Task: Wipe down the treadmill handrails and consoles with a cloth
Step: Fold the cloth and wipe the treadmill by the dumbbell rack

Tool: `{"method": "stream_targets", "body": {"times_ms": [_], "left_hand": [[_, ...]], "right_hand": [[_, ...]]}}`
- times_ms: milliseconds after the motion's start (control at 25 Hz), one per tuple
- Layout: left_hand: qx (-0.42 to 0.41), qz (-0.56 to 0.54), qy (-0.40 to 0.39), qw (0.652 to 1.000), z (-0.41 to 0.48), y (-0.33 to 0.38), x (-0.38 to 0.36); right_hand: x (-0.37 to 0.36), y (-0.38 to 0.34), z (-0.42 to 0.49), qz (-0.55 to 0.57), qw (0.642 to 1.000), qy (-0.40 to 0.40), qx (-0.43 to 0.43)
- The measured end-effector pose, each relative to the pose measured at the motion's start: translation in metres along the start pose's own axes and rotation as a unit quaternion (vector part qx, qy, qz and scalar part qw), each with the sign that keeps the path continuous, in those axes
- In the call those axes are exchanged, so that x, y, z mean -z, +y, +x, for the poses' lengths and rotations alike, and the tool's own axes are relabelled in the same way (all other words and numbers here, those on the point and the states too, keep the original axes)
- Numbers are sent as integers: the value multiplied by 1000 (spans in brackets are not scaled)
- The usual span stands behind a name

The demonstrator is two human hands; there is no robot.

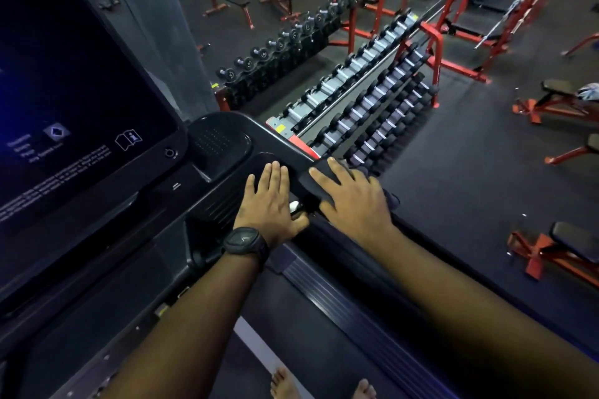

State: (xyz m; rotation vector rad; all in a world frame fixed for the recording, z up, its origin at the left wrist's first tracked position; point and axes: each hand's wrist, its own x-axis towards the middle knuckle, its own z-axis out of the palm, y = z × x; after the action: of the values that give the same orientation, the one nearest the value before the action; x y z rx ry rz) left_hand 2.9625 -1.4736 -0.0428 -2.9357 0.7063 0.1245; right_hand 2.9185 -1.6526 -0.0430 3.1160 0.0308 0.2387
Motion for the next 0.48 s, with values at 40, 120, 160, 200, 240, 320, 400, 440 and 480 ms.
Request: {"method": "stream_targets", "body": {"times_ms": [40,120,160,200,240,320,400,440,480], "left_hand": [[-2,0,1,1000,1,-1,1],[-4,3,-5,1000,-1,-1,-1],[-6,11,-4,1000,-3,0,-3],[-9,19,-6,1000,-4,0,-4],[-13,23,-8,1000,-3,1,-3],[-16,28,-3,999,-3,2,-2],[-25,27,-6,999,-3,2,1],[-28,28,-5,999,-4,3,1],[-30,31,-3,999,-4,3,1]], "right_hand": [[2,-3,12,18,1000,-10,-23],[12,-16,26,22,998,-50,-43],[9,-14,21,6,999,-41,-21],[4,-8,7,-12,1000,-21,6],[-1,1,-11,-23,999,2,27],[3,7,-18,-22,1000,-2,20],[9,-3,5,17,999,-36,-22],[13,-5,8,24,998,-52,-31],[12,-3,4,17,999,-46,-20]]}}
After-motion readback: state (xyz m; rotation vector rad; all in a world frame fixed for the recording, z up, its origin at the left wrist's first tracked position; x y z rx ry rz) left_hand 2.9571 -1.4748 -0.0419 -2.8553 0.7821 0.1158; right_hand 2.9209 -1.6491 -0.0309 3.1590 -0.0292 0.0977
